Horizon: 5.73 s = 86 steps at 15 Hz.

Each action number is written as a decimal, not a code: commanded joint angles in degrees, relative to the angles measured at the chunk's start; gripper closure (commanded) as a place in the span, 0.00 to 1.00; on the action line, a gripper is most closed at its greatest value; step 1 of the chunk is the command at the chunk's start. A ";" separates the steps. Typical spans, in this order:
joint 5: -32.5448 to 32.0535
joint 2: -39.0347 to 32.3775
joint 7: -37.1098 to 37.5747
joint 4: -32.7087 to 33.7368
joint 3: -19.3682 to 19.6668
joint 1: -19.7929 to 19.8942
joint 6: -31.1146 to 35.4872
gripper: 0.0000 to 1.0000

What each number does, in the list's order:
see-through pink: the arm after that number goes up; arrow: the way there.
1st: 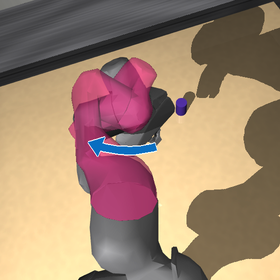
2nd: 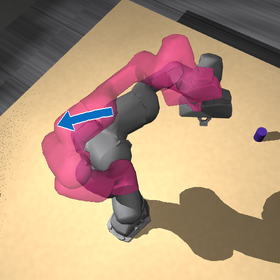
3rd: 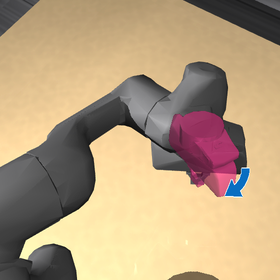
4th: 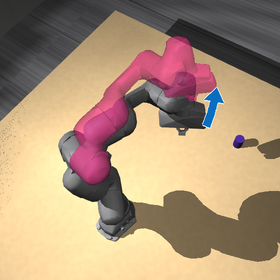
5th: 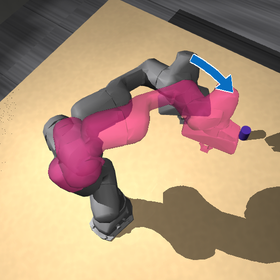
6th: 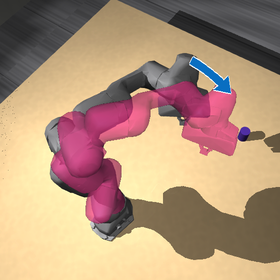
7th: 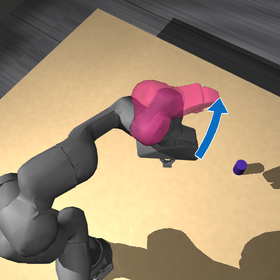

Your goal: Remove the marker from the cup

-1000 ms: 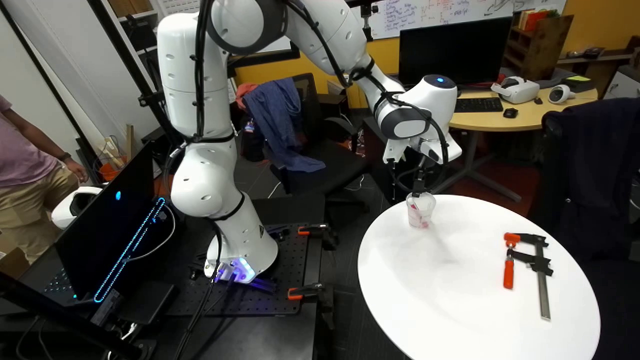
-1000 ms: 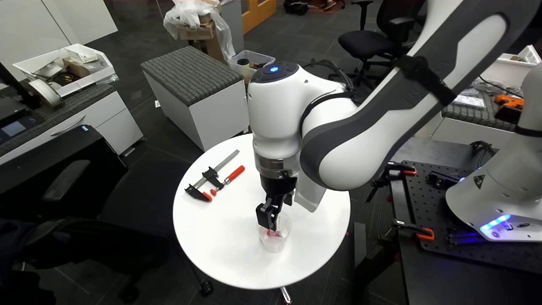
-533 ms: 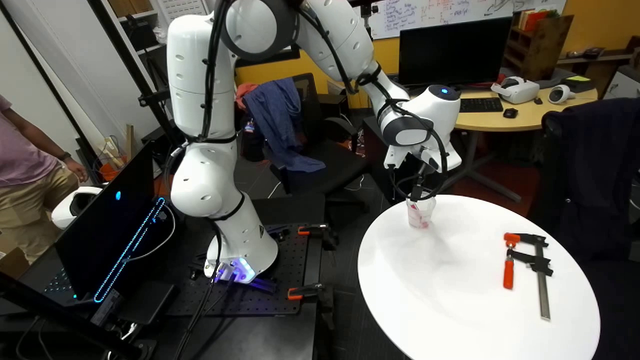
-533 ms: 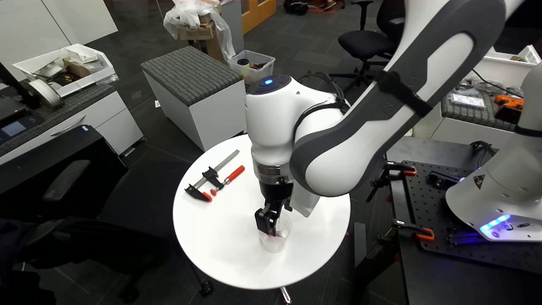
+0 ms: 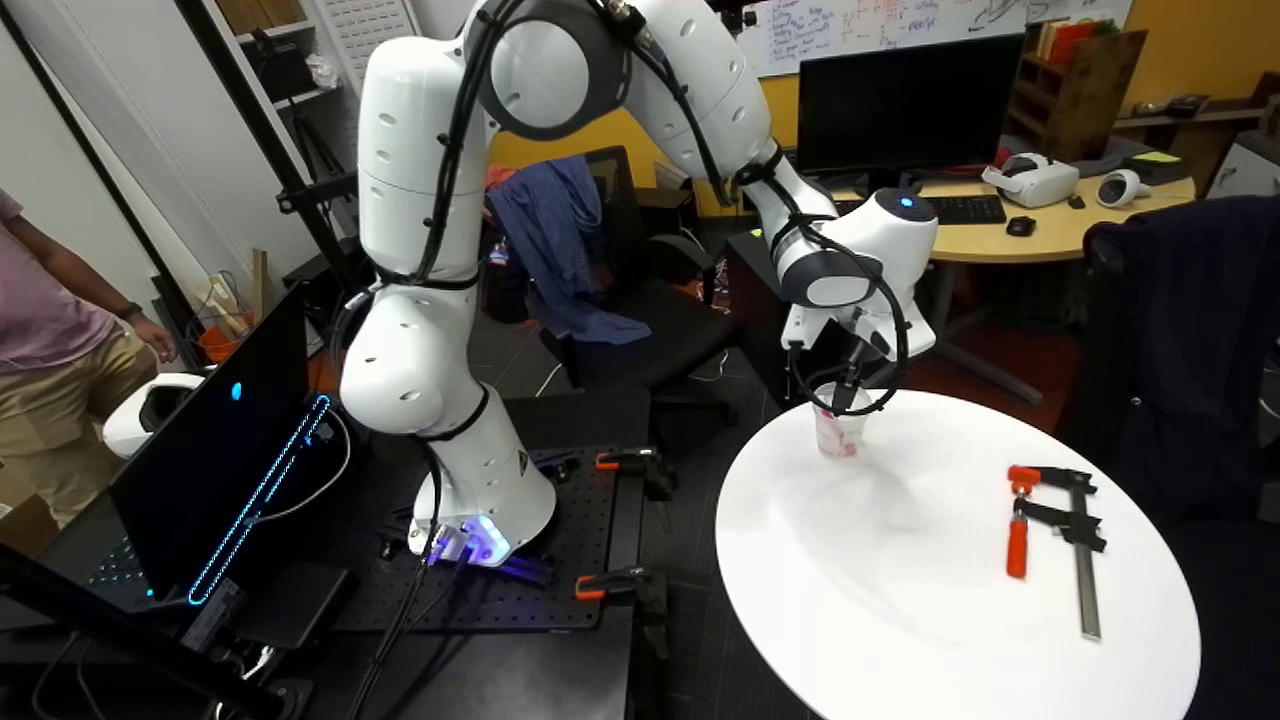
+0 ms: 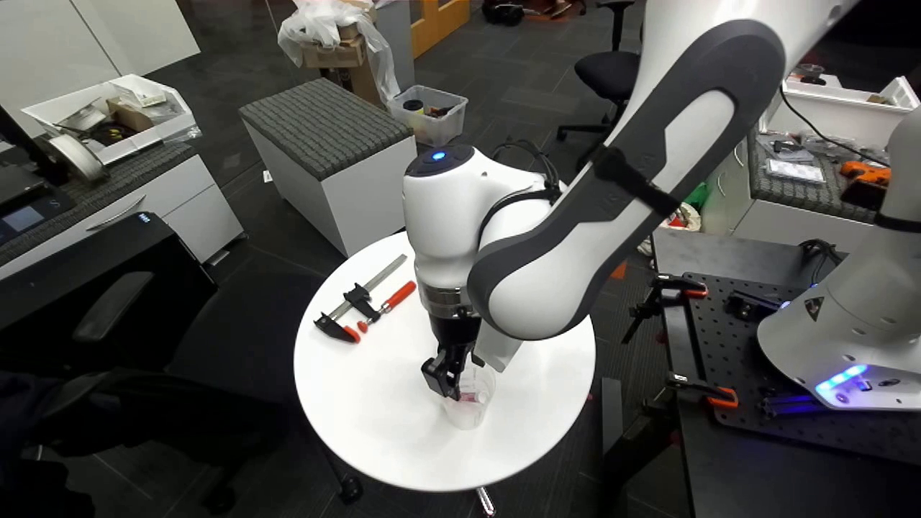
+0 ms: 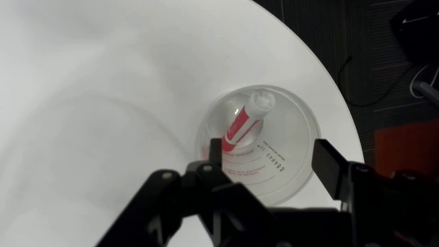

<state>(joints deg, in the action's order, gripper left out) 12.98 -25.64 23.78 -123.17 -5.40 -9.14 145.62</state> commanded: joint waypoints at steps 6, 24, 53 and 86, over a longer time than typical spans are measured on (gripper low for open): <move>1.20 -3.11 -1.12 3.59 -0.02 0.18 0.69 0.48; 3.68 -7.45 -1.82 6.81 -0.46 2.06 -1.45 0.56; 3.67 -6.79 -0.46 8.86 -0.13 1.73 -11.62 0.54; 5.61 11.70 -1.67 -2.55 -0.95 2.05 -16.08 0.95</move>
<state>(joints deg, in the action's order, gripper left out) 16.57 -20.63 23.78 -120.81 -5.90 -7.36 131.42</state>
